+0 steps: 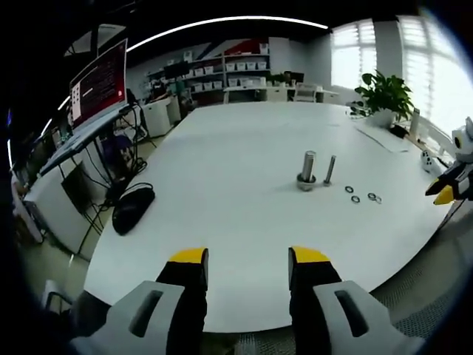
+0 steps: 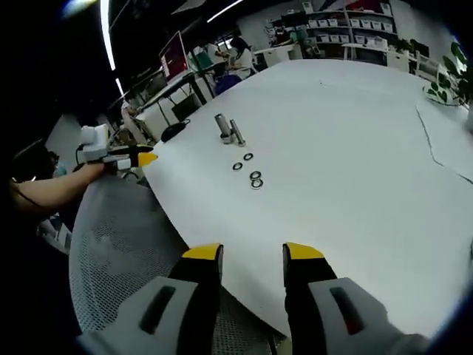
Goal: Place the washer onto the threaded stud by aligning its center hole with the stud, sliding it down to the base, and recovering from edge contact or off-axis alignment until the washer reaches the visible bottom stop.
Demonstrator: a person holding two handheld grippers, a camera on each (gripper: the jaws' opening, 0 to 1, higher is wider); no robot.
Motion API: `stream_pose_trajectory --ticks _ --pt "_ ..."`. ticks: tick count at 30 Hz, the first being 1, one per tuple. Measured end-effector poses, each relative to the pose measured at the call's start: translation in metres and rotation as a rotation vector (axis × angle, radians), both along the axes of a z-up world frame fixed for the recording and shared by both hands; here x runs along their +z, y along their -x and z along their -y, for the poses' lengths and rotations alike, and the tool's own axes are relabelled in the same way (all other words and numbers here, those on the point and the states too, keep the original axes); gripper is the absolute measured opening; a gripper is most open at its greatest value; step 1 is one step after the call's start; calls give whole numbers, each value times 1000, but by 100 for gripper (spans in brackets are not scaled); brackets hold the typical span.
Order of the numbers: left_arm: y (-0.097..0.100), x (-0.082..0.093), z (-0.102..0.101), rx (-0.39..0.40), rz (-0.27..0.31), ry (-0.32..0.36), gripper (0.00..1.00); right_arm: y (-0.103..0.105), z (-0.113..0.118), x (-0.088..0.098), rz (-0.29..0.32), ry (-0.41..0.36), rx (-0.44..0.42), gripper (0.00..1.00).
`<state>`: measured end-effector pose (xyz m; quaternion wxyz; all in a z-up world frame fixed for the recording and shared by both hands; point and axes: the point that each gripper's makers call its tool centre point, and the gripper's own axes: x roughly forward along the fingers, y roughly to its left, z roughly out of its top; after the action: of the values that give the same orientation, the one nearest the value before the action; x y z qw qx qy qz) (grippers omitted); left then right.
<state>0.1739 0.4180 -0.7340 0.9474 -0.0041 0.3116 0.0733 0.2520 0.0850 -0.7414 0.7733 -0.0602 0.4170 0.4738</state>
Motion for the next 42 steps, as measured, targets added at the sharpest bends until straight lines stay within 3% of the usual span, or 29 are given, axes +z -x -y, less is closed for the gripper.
stream_pose_trajectory --ticks 9,10,12,15,23,26,29,39,42 --pt "3 -2 1 3 -4 11 40 -35 -20 18 54 6 55 31" --pt "3 -2 1 2 -6 10 40 -37 -21 20 72 9 68 30" --pt "3 -3 1 1 -13 8 40 -54 -20 28 163 16 34 27" --pt "3 -6 1 -10 -31 -7 39 -58 -25 31 143 -5 33 23" --pt "4 -10 -2 -17 -62 -31 38 -67 -34 17 155 82 150 18" --pt "3 -9 -2 -20 -57 -35 38 -61 -42 12 167 116 288 17" --pt "4 -9 -2 -19 -60 -28 38 -58 -46 4 147 150 352 17" --pt "8 -17 -3 -21 -107 -43 34 -66 -54 -18 134 265 455 20" --pt "10 -19 -9 -13 -129 -76 34 -70 -60 -20 145 285 478 20"
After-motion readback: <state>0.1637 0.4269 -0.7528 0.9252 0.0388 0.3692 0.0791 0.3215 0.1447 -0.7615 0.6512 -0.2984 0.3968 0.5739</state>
